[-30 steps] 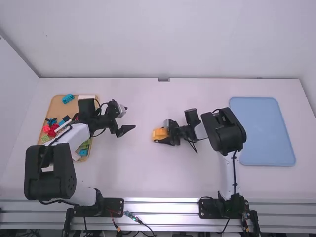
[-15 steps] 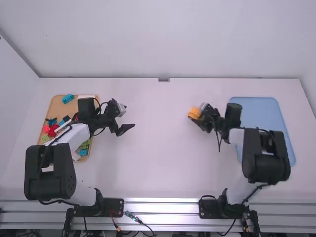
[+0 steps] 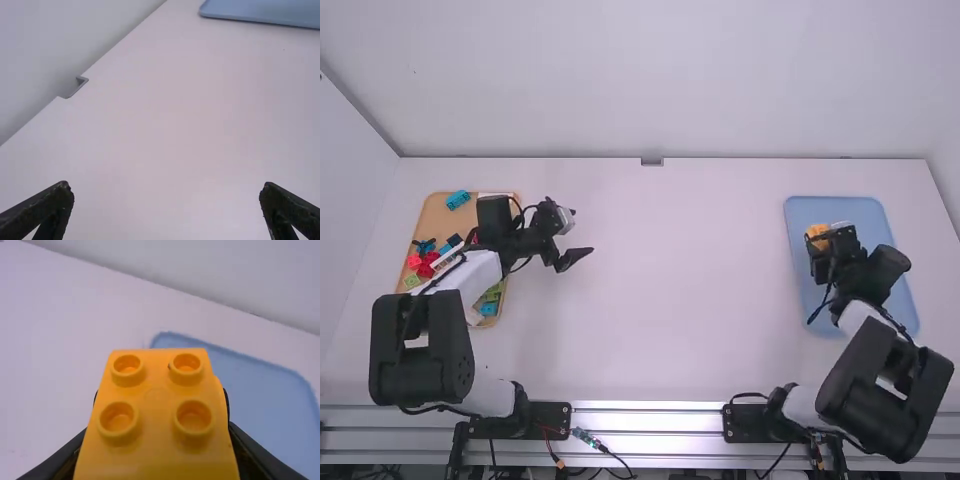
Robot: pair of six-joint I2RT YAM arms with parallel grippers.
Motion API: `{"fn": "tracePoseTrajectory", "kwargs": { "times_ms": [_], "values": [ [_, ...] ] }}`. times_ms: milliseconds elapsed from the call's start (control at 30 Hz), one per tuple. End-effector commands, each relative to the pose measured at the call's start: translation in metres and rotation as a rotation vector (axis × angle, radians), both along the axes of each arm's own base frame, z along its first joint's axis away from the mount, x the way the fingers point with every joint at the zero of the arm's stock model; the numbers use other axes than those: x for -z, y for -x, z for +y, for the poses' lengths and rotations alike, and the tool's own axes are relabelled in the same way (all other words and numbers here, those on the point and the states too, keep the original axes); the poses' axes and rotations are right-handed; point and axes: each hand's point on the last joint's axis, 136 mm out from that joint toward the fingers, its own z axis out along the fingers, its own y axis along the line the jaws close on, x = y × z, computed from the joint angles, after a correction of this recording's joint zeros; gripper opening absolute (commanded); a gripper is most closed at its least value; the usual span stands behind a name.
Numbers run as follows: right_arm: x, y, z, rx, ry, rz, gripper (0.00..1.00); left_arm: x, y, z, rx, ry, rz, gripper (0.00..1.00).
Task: Assemble lego blocks to make yellow taxi
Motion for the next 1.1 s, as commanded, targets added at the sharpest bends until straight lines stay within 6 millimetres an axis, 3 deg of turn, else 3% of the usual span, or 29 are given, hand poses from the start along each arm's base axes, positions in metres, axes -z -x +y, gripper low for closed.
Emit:
{"fn": "tracePoseTrajectory", "kwargs": {
  "times_ms": [0,100,233,333,667,867,1067],
  "values": [
    [0.011,0.002,-0.013,0.039,-0.03,0.025,0.51,-0.003,0.004,-0.005,0.019,0.008,-0.007,0.99],
    [0.022,-0.003,-0.039,0.087,-0.052,0.051,0.52,-0.003,0.004,-0.004,0.015,0.009,-0.007,0.99],
    [0.037,-0.007,-0.054,0.107,-0.088,0.092,0.53,-0.003,0.004,-0.006,0.02,0.008,-0.006,0.99],
    [0.059,-0.02,-0.069,0.131,-0.147,0.143,0.52,-0.003,0.004,-0.004,0.014,0.009,-0.005,0.99],
    [0.099,-0.035,-0.081,0.132,-0.209,0.233,0.53,-0.002,0.005,-0.005,0.019,0.008,-0.001,0.99],
    [0.106,-0.034,-0.083,0.145,-0.209,0.25,0.58,-0.002,0.005,-0.006,0.021,0.006,-0.001,0.99],
    [0.107,-0.033,-0.084,0.15,-0.209,0.257,0.89,-0.002,0.005,-0.006,0.021,0.006,-0.001,0.99]
  ]
}}
